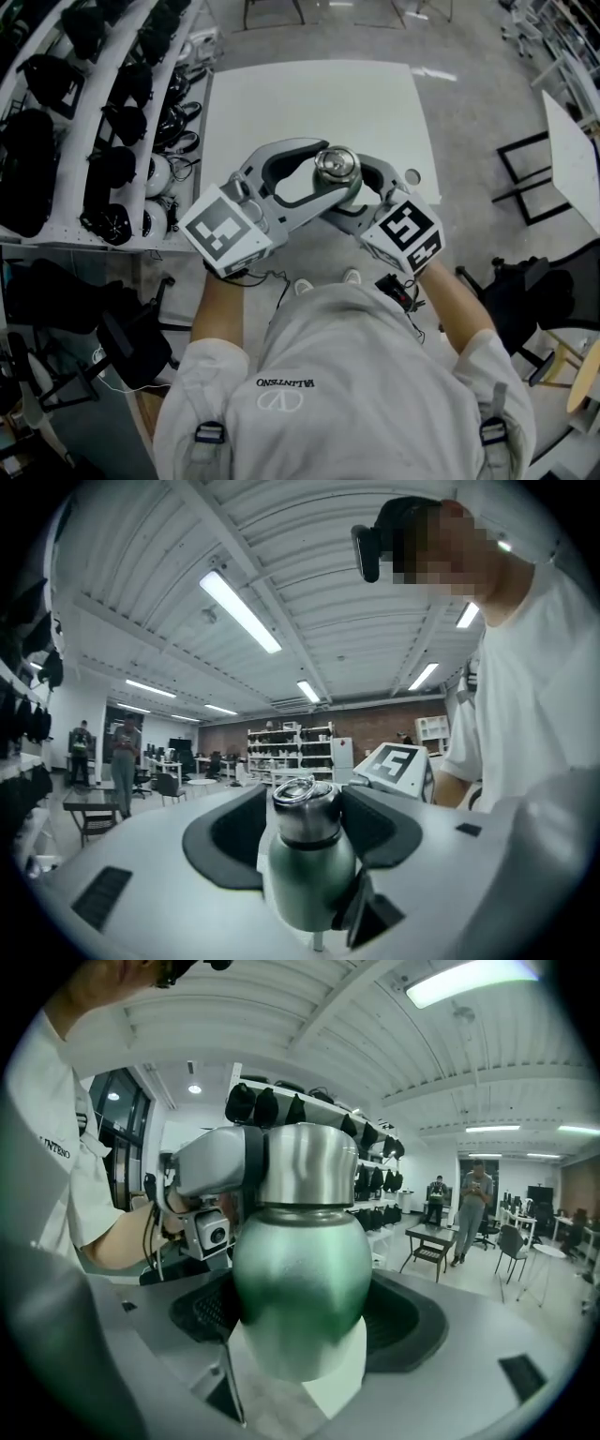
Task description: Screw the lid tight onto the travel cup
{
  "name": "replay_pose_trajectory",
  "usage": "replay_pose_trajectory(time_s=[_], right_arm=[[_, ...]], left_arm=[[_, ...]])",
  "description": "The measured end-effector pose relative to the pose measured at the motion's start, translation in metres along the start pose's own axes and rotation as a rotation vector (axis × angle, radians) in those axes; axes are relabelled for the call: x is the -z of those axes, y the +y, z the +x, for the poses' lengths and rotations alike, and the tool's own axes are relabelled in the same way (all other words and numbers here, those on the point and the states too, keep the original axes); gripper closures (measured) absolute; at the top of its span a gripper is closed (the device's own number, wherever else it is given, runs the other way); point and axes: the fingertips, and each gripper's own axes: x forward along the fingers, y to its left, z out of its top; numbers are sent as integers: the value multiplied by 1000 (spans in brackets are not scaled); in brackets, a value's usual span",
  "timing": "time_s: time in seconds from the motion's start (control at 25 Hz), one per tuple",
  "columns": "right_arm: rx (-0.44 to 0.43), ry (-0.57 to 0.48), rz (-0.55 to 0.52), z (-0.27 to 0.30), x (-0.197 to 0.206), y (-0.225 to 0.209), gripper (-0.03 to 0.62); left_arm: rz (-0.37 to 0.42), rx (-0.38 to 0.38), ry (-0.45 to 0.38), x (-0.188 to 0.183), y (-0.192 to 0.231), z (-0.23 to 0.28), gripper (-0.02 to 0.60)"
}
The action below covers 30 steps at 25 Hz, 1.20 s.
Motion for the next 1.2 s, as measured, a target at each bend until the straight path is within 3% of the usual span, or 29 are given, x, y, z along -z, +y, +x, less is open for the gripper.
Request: replay_pose_trajectory(time_s=[0.08, 0.16, 0.28, 0.36, 0.44, 0.52, 0.56, 0.68, 0.84, 1.04, 1.2], right_arm=[[34, 10, 10, 0, 2, -7, 207], [66, 30, 20, 0, 5, -15, 207], [96, 62, 22, 0, 12, -21, 207], [102, 66, 8, 2, 13, -20, 207], [100, 68, -10, 5, 12, -16, 207], [96, 73, -16, 8, 11, -13, 207], [92, 74, -13, 8, 11, -12, 207], [66, 56, 0, 6, 11, -11, 207], [3, 18, -1, 2, 5, -3, 207], [-105, -51, -14, -5, -6, 17, 207], [-129, -56, -30, -5, -7, 21, 207]], left_arm=[[8, -96, 38, 6, 4, 0, 284], [-42, -182, 67, 11, 6, 1, 245], [-165, -270, 100, 21, 9, 5, 247], [-201, -306, 121, 27, 13, 8, 247], [-200, -318, 122, 26, 13, 10, 252], [-170, -319, 121, 21, 10, 11, 326], [-147, -315, 127, 20, 9, 12, 331], [-107, -251, 138, 20, 5, 16, 334], [-114, -55, 81, 11, -2, 16, 336], [-66, 170, 9, -3, -19, 9, 336], [-77, 206, -36, -6, -20, 4, 334]])
